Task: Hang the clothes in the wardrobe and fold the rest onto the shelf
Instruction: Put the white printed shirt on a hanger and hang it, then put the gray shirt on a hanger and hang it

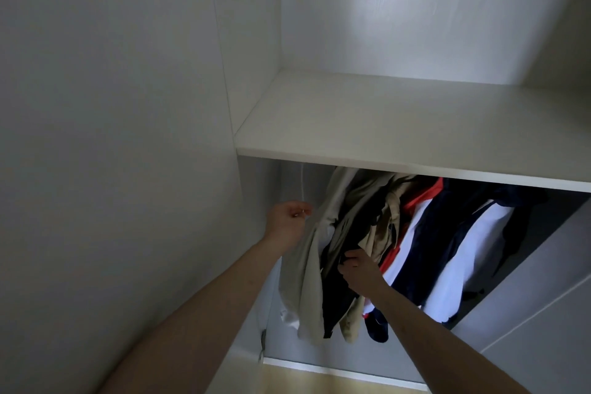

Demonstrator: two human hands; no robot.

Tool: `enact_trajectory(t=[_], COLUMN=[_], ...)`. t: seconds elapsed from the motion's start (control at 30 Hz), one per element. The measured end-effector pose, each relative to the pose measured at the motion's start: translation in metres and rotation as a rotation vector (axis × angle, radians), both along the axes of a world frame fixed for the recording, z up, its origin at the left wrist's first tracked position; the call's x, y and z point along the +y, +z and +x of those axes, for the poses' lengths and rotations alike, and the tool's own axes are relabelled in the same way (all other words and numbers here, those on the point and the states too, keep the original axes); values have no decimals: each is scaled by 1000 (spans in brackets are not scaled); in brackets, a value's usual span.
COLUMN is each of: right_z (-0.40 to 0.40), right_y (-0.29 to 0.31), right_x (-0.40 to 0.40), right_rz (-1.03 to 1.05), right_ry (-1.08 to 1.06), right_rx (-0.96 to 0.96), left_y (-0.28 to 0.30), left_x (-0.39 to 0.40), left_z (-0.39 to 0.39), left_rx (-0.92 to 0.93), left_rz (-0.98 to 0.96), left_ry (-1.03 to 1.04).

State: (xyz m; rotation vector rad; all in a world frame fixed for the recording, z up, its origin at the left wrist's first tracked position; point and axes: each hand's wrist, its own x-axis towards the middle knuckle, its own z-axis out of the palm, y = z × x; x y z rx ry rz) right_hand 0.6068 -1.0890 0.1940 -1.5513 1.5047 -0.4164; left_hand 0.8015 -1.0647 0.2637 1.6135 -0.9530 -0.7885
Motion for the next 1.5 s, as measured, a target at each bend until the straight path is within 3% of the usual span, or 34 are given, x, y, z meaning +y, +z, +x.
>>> enact_trajectory(t=[0.3,0.43,0.8,1.17,1.5], right_z=[-22,-34,-94,-187,-260], right_y=[3,0,7,19,-2], right_x=[50,66,122,270,420], right_rz=[34,19,38,74,189], right_ry=[-115,-111,-169,-265,-383], right_rx=[-192,-188,-261,-305,-348], left_y=[-9,-23,-34,-15,-27], left_x=[9,25,129,272,382], left_z=[-26,-36,-58,-106,-190], left_rx=[76,85,21,-171,-301], left_rz=[-25,-14,26,57,296], left_ry=[-14,-17,-76,-295,-656])
